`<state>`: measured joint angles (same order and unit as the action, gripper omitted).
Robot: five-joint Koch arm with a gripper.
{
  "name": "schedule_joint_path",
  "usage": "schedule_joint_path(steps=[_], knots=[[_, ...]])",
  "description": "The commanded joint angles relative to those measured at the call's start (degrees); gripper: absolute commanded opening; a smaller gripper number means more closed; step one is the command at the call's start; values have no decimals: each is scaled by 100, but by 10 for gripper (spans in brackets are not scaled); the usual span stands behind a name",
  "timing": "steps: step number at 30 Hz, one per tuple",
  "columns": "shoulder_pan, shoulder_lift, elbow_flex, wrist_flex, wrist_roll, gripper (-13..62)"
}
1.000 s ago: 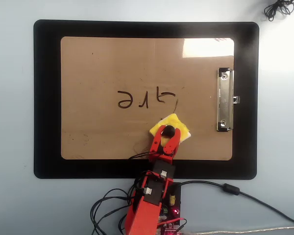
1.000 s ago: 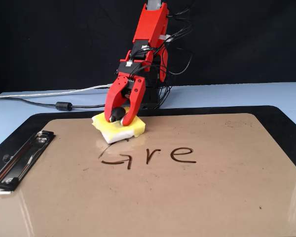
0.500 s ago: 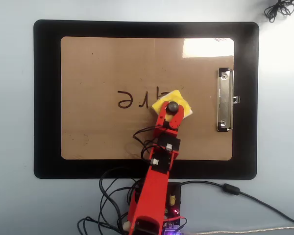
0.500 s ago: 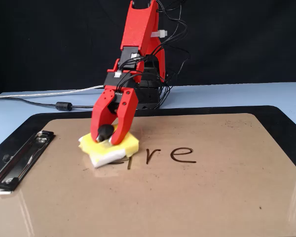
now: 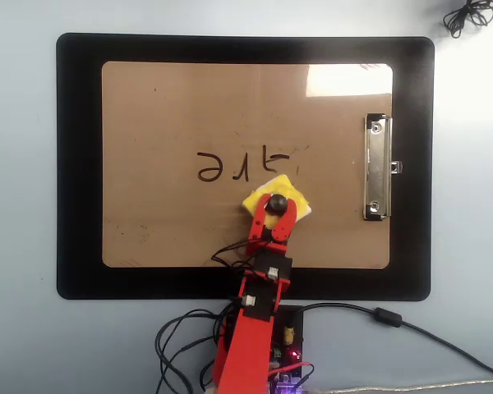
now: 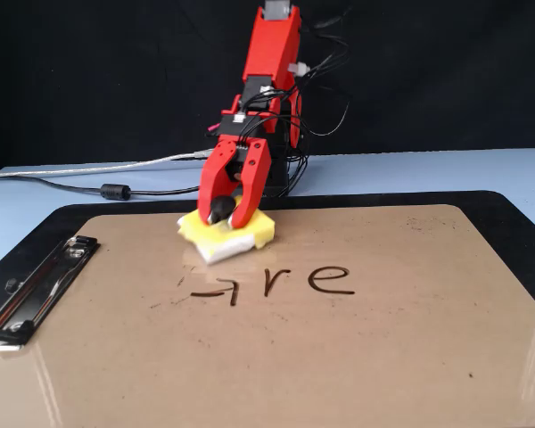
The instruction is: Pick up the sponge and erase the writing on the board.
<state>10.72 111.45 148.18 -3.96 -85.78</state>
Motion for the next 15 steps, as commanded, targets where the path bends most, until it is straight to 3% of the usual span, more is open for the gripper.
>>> schedule_joint_path(steps=[1, 4, 6, 13, 15], knots=[[26, -949, -870, -272, -105, -80], [26, -1749, -1477, -422, -97, -81], [70, -1556, -1213, -475, -88, -81], [483, 1819, 1652, -501, -26, -81], [492, 2285, 1960, -501, -26, -81]])
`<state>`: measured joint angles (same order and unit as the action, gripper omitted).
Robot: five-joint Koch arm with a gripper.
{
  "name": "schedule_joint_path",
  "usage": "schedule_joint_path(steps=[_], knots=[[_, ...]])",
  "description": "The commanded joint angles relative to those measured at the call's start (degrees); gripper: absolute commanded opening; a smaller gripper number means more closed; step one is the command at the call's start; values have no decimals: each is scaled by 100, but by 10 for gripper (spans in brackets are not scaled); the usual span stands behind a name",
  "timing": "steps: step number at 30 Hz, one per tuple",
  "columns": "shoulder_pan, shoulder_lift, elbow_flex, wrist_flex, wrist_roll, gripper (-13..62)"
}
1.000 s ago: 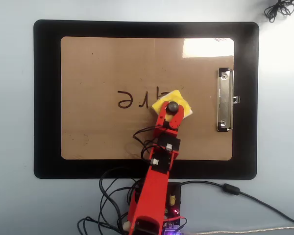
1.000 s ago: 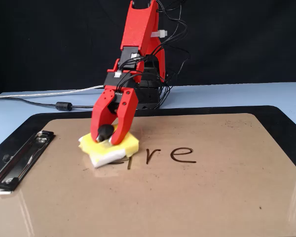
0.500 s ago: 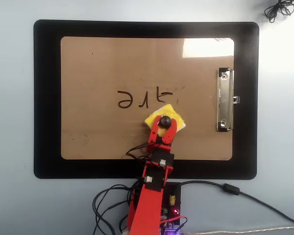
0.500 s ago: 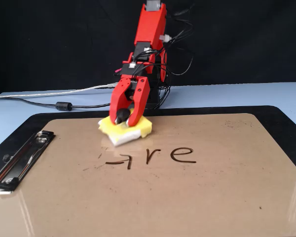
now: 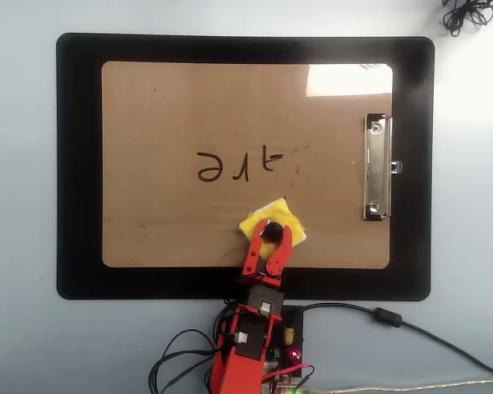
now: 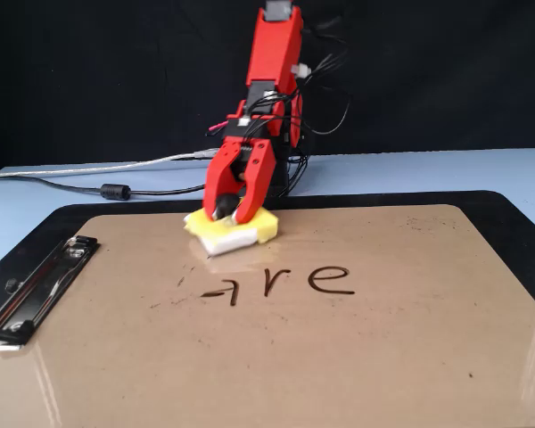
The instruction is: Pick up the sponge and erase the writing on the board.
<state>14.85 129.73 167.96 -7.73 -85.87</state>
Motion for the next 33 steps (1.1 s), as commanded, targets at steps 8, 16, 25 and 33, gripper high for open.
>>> schedule_joint_path(steps=[8, 16, 25, 33], knots=[[211, -2610, -2399, -396, -9, -81], [677, -4614, -3217, -1512, 281, -81], [606, -1397, -466, -1608, 255, -81], [-360, -4131, -3155, -1696, 105, -81]])
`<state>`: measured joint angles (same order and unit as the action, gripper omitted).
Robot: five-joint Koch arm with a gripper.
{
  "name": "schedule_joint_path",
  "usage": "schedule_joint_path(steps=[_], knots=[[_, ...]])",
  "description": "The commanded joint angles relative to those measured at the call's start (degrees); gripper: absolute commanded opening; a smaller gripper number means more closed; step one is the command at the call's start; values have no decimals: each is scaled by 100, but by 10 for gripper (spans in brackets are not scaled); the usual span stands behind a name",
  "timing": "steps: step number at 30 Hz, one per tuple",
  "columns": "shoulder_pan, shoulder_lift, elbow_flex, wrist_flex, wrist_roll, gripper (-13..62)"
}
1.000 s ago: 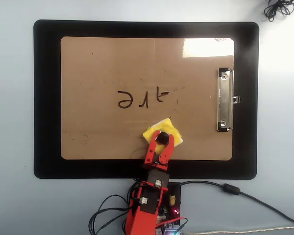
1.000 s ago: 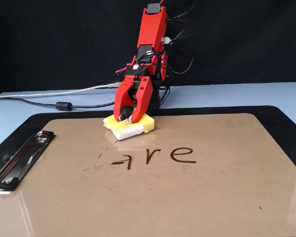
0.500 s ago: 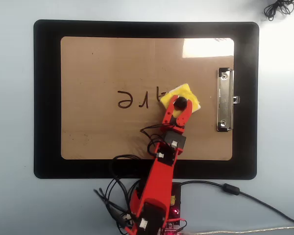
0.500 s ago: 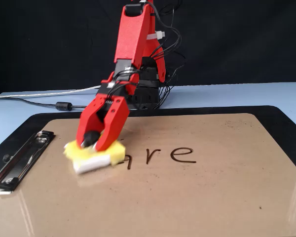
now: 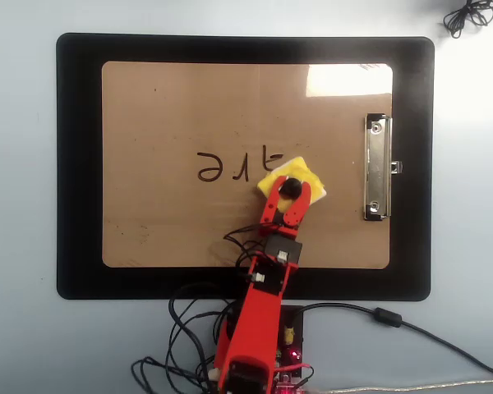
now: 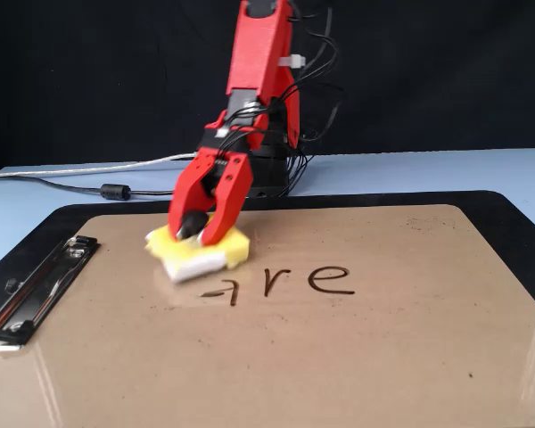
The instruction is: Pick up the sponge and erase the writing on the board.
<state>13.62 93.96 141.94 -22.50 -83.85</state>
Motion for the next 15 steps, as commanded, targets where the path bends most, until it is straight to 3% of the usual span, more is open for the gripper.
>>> schedule_joint_path(steps=[1, 5, 12, 15], knots=[[-404, -976, -1028, -211, -105, -81], [-721, -1819, -1890, -185, -123, -81], [-747, 650, 747, -193, -149, -81], [-747, 1107, 967, -167, -158, -81]])
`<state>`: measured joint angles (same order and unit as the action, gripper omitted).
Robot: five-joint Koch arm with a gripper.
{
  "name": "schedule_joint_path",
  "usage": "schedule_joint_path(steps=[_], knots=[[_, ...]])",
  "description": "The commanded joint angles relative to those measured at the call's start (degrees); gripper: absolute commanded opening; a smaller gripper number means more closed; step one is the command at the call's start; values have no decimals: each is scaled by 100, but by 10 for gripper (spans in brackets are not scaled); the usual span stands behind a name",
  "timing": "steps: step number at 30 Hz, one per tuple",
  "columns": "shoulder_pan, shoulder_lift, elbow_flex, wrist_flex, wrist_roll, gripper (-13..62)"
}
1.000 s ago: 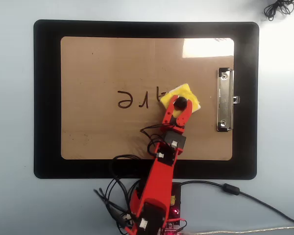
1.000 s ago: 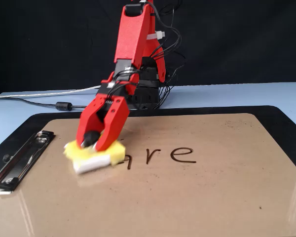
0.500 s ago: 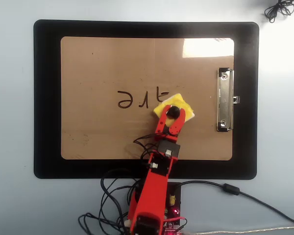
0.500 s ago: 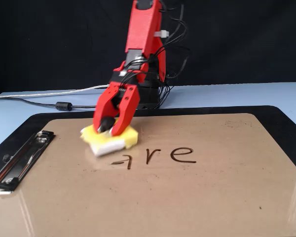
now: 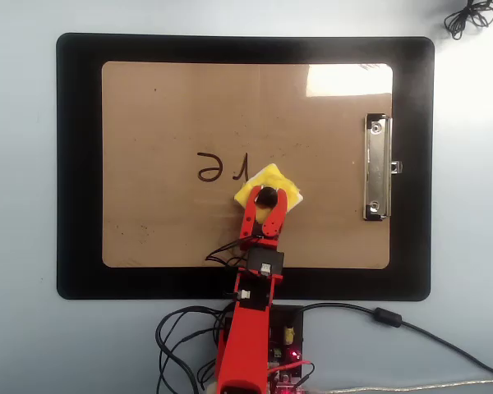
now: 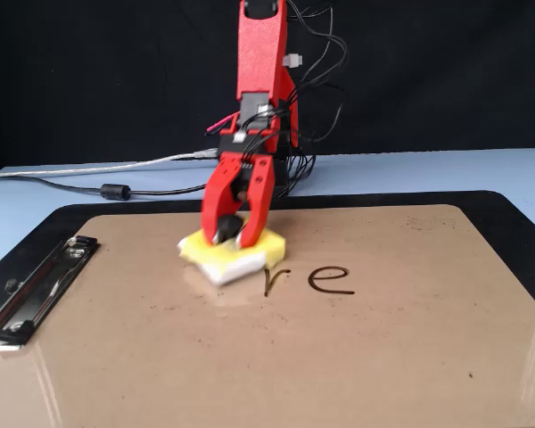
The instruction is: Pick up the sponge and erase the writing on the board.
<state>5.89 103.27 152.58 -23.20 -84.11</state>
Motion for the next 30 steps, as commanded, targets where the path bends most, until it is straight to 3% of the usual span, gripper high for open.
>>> schedule_joint_path(steps=[1, 9, 12, 18, 21, 25, 30], knots=[[26, -70, -211, -123, -141, -81], [-149, -2918, -3138, -123, -167, -81], [-149, -2505, -2689, -114, -167, -81], [-554, 141, -193, -62, -229, -81], [-932, 765, 229, -62, -334, -81], [-1239, -35, -396, -26, -606, -81], [-1266, -1978, -2180, -18, -624, -81]])
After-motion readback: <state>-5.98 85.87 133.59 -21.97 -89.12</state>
